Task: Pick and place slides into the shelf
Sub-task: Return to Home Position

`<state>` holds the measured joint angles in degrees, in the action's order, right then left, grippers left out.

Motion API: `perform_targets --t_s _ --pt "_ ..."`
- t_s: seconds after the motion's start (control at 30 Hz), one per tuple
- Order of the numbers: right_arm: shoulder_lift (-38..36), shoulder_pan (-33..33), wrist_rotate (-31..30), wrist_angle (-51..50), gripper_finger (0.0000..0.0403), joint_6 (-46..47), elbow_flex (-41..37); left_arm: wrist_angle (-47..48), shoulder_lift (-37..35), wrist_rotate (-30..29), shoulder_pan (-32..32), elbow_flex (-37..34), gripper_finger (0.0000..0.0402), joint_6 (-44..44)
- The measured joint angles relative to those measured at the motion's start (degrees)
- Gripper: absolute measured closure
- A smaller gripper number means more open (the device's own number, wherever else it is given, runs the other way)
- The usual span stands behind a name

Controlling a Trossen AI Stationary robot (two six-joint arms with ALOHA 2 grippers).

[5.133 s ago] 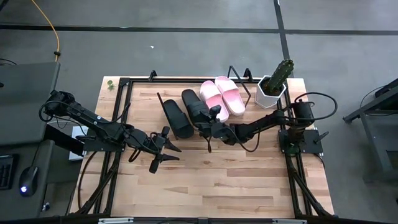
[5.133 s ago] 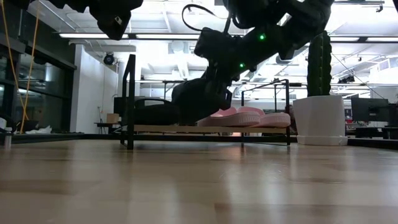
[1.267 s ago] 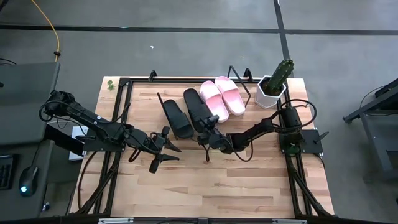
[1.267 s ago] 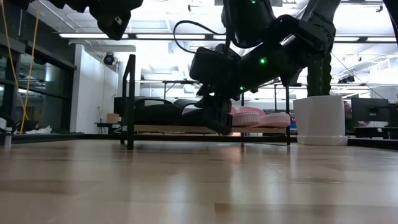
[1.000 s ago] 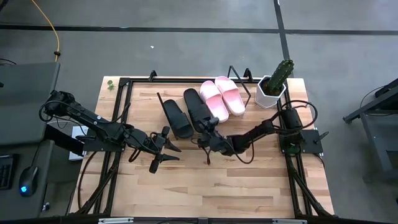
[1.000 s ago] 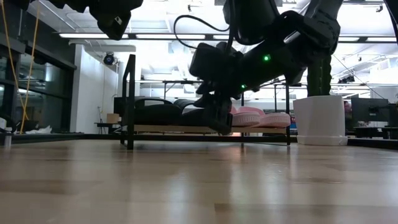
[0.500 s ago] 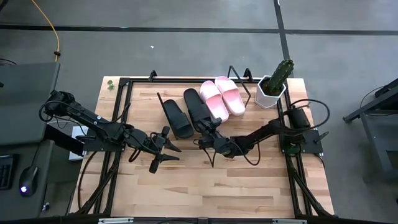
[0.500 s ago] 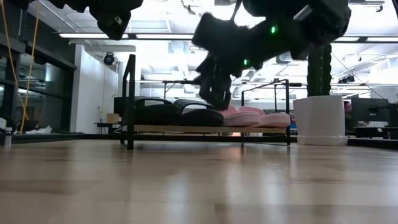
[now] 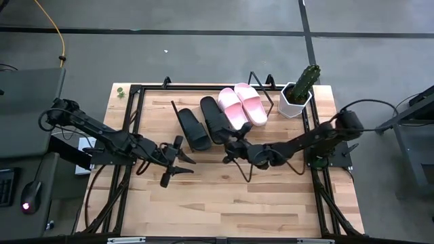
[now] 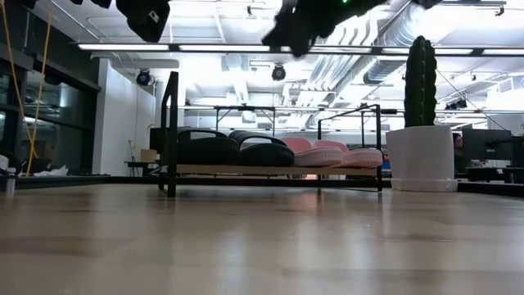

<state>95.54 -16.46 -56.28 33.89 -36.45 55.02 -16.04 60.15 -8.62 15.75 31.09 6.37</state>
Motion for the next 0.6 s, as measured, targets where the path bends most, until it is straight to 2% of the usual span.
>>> perform_targets --t_s 0.3,0.43,0.6 --pt "-10.7 -0.1 17.5 -14.8 0.0266 15.1 0.0 2.3 -4.8 0.0 0.0 0.0 0.0268 -2.0" --pt "-14.0 -0.1 20.5 -17.3 0.0266 17.1 0.0 3.5 -7.3 -0.6 0.0 0.0 0.0268 -4.2" --pt "-16.7 -0.1 22.2 -17.6 0.0266 14.5 0.0 4.8 -9.4 -6.5 0.0 0.0 0.0268 -8.3"
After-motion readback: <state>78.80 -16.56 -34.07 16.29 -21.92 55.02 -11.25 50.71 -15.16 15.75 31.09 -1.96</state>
